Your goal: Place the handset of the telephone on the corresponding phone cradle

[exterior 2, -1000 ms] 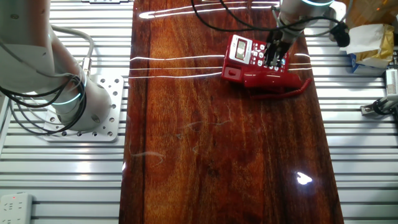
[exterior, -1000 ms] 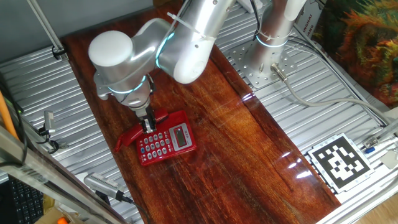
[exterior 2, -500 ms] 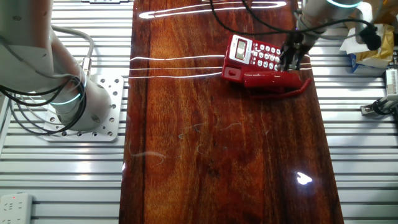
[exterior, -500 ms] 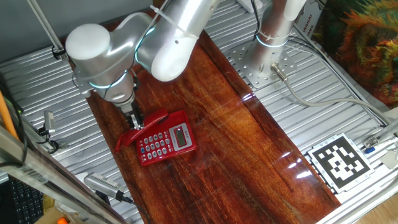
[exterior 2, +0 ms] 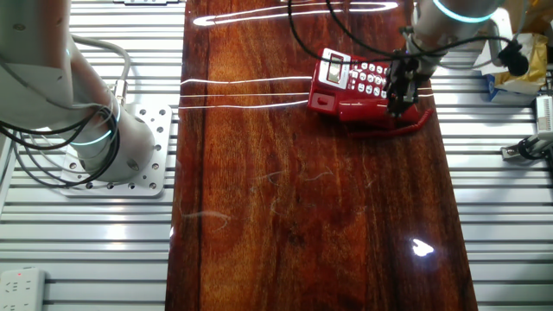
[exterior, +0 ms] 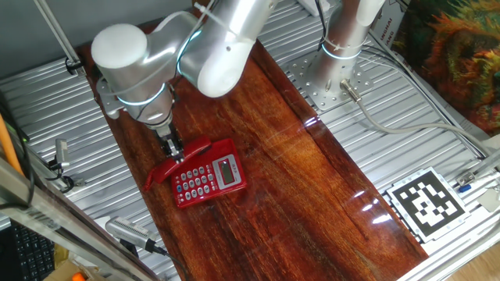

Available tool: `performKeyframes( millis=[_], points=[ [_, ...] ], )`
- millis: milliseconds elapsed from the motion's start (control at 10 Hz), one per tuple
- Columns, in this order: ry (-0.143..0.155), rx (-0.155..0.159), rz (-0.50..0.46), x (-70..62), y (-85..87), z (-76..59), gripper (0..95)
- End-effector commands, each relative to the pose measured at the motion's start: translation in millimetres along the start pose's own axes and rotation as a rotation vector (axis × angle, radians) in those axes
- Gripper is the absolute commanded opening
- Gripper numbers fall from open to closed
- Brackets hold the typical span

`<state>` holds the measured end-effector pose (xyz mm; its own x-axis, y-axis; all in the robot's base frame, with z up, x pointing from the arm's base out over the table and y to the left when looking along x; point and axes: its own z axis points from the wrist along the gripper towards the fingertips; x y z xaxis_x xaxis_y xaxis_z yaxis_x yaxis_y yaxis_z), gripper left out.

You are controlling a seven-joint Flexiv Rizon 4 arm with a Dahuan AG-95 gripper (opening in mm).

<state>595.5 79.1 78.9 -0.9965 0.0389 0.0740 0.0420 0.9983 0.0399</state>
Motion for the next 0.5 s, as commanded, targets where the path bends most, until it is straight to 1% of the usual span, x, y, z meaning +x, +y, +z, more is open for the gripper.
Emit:
performKeyframes(
  millis=[100, 300, 400, 500],
  points=[
    [-0.010, 0.002, -0.010, 4.7, -2.4, 8.0, 95.0],
    [-0.012, 0.002, -0.016, 9.6, -4.9, 16.0, 95.0],
    [-0.013, 0.003, -0.021, 11.7, -6.0, 18.9, 76.0],
    [-0.009, 0.010, -0.024, 11.7, -6.1, 19.6, 57.0]
  ],
)
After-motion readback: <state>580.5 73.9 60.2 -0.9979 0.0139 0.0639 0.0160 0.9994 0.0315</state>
